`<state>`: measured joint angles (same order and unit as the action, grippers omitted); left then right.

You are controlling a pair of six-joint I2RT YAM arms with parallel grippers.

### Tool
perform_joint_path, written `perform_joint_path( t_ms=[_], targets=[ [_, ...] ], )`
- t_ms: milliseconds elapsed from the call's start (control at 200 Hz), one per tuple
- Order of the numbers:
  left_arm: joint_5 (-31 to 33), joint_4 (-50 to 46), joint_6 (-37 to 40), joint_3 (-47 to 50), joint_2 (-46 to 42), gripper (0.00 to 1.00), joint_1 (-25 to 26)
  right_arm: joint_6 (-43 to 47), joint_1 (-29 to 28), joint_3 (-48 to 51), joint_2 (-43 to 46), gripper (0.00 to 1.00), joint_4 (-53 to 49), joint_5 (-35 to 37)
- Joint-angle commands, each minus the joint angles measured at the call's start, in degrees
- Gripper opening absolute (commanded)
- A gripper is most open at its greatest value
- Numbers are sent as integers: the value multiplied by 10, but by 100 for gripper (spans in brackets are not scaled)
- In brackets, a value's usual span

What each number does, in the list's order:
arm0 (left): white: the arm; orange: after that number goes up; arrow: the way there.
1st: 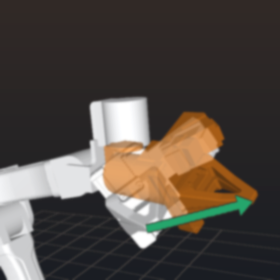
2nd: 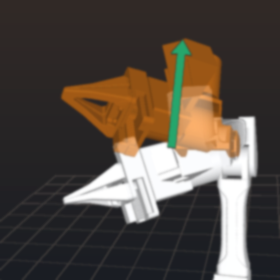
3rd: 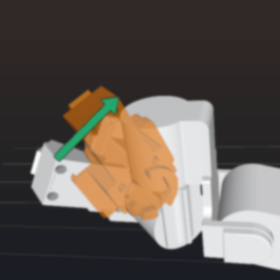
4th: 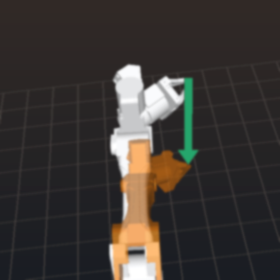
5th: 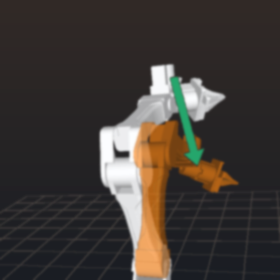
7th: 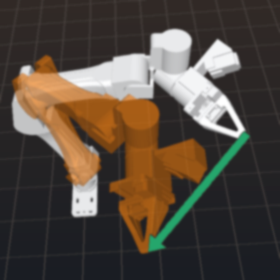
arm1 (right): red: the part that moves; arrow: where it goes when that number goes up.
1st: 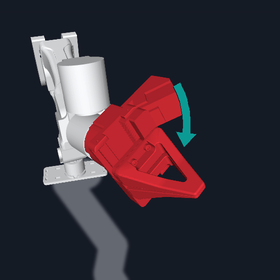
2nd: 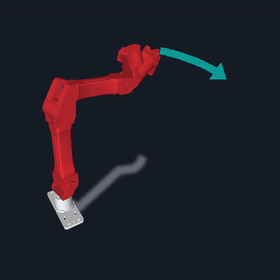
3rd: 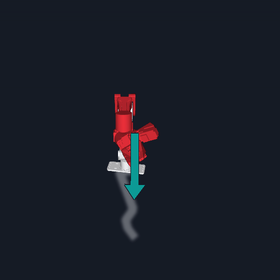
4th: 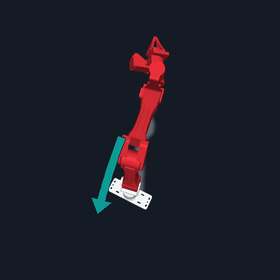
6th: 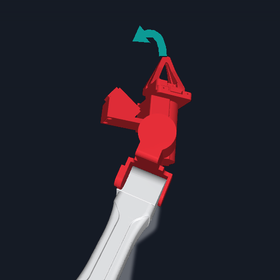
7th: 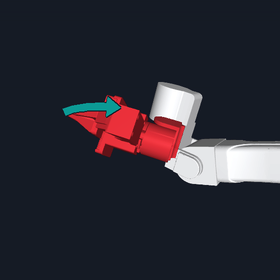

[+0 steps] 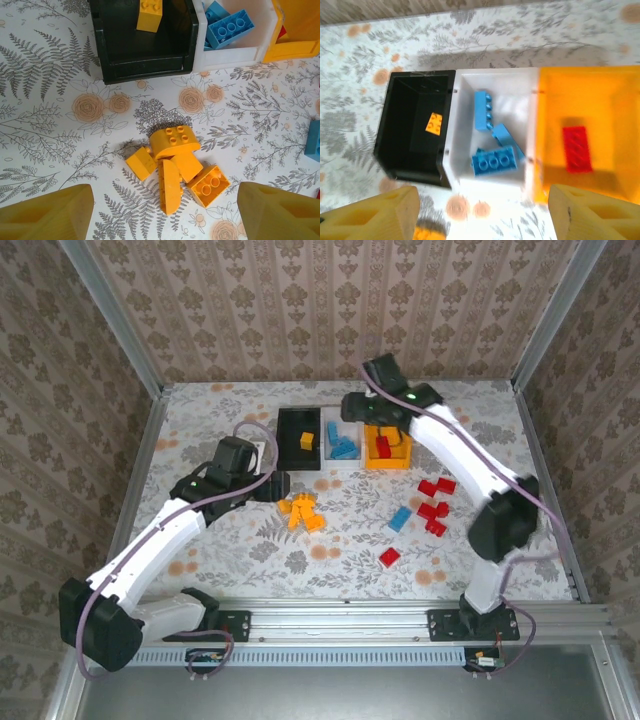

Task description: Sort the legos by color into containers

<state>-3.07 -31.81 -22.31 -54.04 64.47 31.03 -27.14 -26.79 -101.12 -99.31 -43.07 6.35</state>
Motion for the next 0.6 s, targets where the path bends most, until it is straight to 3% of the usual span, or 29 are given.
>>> perform_joint_path(
  t_ms=[0, 175, 275, 405, 595],
  targets=[
    [-7, 9, -13, 15, -20, 78, -4, -25, 0, 110, 100, 72, -101, 43],
    [-16, 16, -12, 31, -26, 79, -3, -94, -5, 295, 236, 75, -130, 21],
    [-20, 20, -13, 36, -27, 81, -3, -126, -9, 373, 271, 75, -108, 5],
    [-22, 20, -13, 39, -27, 81, -3, -145, -15, 415, 250, 75, -76, -14],
    [-11, 13, -13, 45, -35, 82, -4, -138, -15, 398, 147, 75, -52, -21]
  ],
)
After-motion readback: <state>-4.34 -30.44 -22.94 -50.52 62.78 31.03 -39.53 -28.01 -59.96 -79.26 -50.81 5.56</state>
